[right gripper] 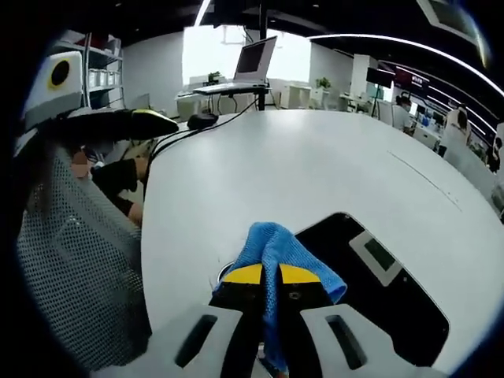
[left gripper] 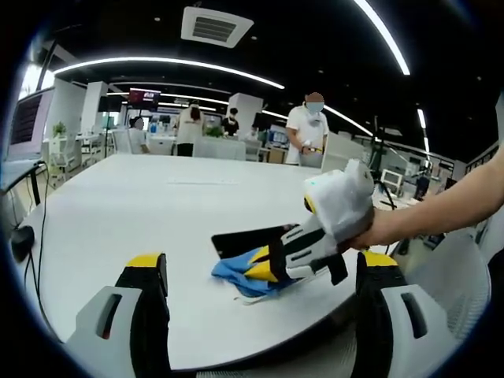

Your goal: Wipe the mirror surface with the cleaning cloth until all visible marks leave the cleaned area.

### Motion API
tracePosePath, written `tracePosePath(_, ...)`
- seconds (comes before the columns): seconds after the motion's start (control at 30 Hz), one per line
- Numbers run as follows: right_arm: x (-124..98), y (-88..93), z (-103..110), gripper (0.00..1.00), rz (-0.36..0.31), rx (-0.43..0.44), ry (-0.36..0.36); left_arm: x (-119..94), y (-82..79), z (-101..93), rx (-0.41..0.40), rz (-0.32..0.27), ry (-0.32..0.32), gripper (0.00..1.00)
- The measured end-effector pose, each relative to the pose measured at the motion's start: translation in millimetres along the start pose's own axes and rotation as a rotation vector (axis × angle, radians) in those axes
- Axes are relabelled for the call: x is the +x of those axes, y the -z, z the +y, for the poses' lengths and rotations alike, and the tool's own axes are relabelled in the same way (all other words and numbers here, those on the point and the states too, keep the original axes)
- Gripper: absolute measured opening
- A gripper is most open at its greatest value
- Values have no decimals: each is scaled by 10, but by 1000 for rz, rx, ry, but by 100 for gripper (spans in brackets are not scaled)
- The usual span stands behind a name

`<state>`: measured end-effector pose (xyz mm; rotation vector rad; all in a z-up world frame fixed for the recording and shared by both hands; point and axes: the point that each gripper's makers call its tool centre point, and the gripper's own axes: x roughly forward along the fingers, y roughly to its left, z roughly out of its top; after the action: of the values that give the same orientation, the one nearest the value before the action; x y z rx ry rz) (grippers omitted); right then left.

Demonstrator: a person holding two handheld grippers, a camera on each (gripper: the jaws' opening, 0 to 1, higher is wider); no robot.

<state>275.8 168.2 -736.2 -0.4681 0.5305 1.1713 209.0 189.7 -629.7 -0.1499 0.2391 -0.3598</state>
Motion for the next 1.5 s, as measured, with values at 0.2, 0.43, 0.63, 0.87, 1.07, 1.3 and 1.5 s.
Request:
tracePosePath(0.2,-6,-5,-10,1,-36,5,4,-1,2,0,1,1,0,98)
tracePosePath(0.43,4,-13,-29,0,-44,22,66,-2,1,2,1,2,-3,99)
tracePosePath(0.63,13,-20,-55,0,-70,0,85,-3,2,7,1,3,-5,99)
tracePosePath(0.87,87,-67,-210,0,-83,39,113,-2,3,14,0,4,-7,99)
tracePosePath(1.07,152,-108,-349,0,-78,59,137,1,4,17,-1,3,-9,99)
tracePosePath(1.3,240,-148,-547,0,-74,76,166,4,4,14,-1,4,-9,99)
tracePosePath(1.5,289,-184,-664,0,-75,86,182,7,0,9,-1,2,-7,99)
